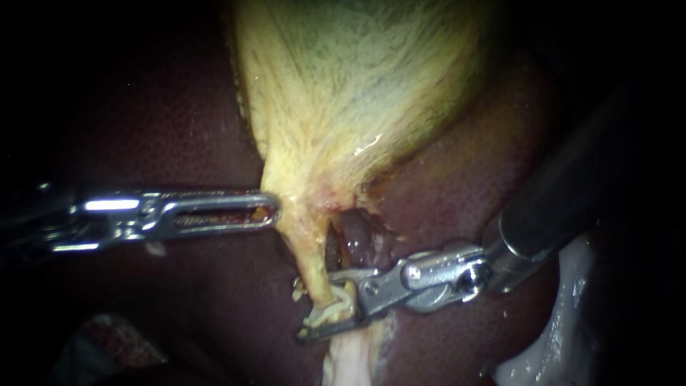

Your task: Clipping second clip left tube

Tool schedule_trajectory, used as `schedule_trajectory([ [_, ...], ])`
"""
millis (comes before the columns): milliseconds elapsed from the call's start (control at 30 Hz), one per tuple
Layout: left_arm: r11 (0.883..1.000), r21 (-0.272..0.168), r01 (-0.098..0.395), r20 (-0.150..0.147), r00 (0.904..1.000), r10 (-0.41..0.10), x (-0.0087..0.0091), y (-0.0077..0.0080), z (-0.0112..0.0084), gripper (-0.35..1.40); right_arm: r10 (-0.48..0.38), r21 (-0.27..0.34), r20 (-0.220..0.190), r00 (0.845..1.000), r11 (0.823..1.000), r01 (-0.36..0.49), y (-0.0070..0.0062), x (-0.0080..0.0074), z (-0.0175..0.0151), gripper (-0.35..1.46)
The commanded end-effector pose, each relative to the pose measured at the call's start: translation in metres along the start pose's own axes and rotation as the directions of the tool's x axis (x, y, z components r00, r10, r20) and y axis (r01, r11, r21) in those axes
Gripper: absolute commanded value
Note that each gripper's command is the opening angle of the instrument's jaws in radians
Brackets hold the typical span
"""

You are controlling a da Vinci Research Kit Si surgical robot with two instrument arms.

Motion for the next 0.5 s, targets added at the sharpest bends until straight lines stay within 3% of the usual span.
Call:
schedule_trajectory([
  [33,1.0,0.0,0.0,0.001,1.0,0.0,0.0,0.0,0.0,-0.35,0.0,-0.001,0.0,1.0,1.0,0.0,0.0,0.0001,0.0,0.37],
  [167,1.0,-0.001,0.0,0.001,1.0,0.0,0.0,-0.0001,0.0001,-0.35,0.008,-0.001,0.002,1.0,1.0,-0.008,0.0001,0.0003,-0.0003,0.24],
  [367,1.0,-0.001,0.0,0.002,1.0,0.0,0.0,-0.0002,0.0002,-0.35,0.11,0.0,0.016,0.994,0.994,-0.11,0.0006,0.001,-0.0011,-0.35],
  [500,1.0,-0.002,0.0,0.002,1.0,0.0,0.0,-0.0002,0.0002,-0.35,0.157,-0.003,0.032,0.987,0.988,-0.157,0.0007,0.001,-0.0013,-0.35],
])
